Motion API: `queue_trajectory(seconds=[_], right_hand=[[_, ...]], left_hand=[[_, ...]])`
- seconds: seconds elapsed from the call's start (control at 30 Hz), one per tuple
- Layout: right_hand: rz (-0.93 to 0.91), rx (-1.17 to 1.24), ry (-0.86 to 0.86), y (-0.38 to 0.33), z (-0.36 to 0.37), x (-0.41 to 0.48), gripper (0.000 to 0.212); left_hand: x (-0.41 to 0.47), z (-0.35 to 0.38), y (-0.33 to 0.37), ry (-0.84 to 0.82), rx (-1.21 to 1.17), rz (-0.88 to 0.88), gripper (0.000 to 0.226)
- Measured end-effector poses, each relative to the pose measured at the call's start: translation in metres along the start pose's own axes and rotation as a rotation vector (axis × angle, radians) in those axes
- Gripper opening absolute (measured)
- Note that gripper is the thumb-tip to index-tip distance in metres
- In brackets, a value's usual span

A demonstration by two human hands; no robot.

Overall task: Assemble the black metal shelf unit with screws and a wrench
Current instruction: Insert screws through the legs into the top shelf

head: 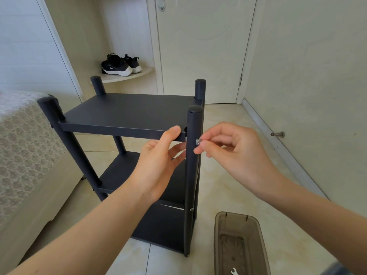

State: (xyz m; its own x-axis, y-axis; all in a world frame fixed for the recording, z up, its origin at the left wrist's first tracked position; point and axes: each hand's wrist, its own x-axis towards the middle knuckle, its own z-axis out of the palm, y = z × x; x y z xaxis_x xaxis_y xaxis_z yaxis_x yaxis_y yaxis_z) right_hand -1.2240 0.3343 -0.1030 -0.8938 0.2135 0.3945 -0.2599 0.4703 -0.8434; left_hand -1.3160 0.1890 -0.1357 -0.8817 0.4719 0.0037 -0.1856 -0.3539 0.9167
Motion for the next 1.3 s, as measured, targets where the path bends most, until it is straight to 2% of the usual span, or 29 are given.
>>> queue_trajectory(seconds=[0.17, 0.47, 0.53, 0.6, 0.7, 0.83, 0.87, 0.93, 1.0, 1.07, 1.13, 1.23, 1.3], right_hand=[[-0.006, -0.009, 0.009, 0.000, -0.001, 0.000, 0.005], [0.015, 0.012, 0.044, 0.004, 0.000, 0.006, 0.009], [0.028, 0.016, 0.047, 0.005, 0.000, 0.006, 0.015], [0.048, -0.038, 0.029, 0.006, 0.000, 0.007, 0.024], [0.085, -0.077, -0.092, 0.005, 0.000, 0.011, 0.039], [0.116, 0.092, -0.221, 0.001, -0.002, 0.017, 0.041], [0.121, 0.119, -0.221, 0.001, -0.003, 0.019, 0.041], [0.132, 0.146, -0.216, 0.003, -0.004, 0.021, 0.042], [0.148, 0.156, -0.218, 0.003, -0.006, 0.022, 0.042], [0.153, 0.156, -0.220, 0.004, -0.008, 0.022, 0.042], [0.154, 0.152, -0.224, 0.004, -0.009, 0.023, 0.041], [0.167, 0.161, -0.223, 0.003, -0.010, 0.024, 0.041], [0.187, 0.184, -0.225, 0.003, -0.011, 0.025, 0.042]], left_hand=[[0.001, 0.000, -0.001, 0.005, 0.019, 0.001, 0.065], [0.000, 0.000, 0.000, -0.029, -0.012, 0.000, 0.057], [0.000, 0.000, 0.001, -0.010, -0.027, -0.005, 0.053], [-0.001, 0.001, 0.001, 0.021, -0.056, -0.009, 0.059], [-0.003, 0.003, 0.001, 0.046, -0.047, 0.010, 0.061], [-0.007, 0.005, 0.003, 0.079, 0.072, 0.035, 0.076], [-0.008, 0.004, 0.004, 0.075, 0.115, 0.040, 0.071], [-0.011, 0.003, 0.011, 0.053, 0.239, 0.028, 0.047], [-0.014, 0.001, 0.020, 0.086, 0.481, 0.024, 0.039], [-0.018, -0.003, 0.026, 0.170, 0.825, 0.148, 0.046], [-0.024, -0.007, 0.029, 0.244, 1.148, 0.462, 0.047], [-0.027, -0.007, 0.033, 0.261, 1.284, 0.904, 0.030], [-0.025, -0.004, 0.034, 0.238, 1.295, 1.011, 0.023]])
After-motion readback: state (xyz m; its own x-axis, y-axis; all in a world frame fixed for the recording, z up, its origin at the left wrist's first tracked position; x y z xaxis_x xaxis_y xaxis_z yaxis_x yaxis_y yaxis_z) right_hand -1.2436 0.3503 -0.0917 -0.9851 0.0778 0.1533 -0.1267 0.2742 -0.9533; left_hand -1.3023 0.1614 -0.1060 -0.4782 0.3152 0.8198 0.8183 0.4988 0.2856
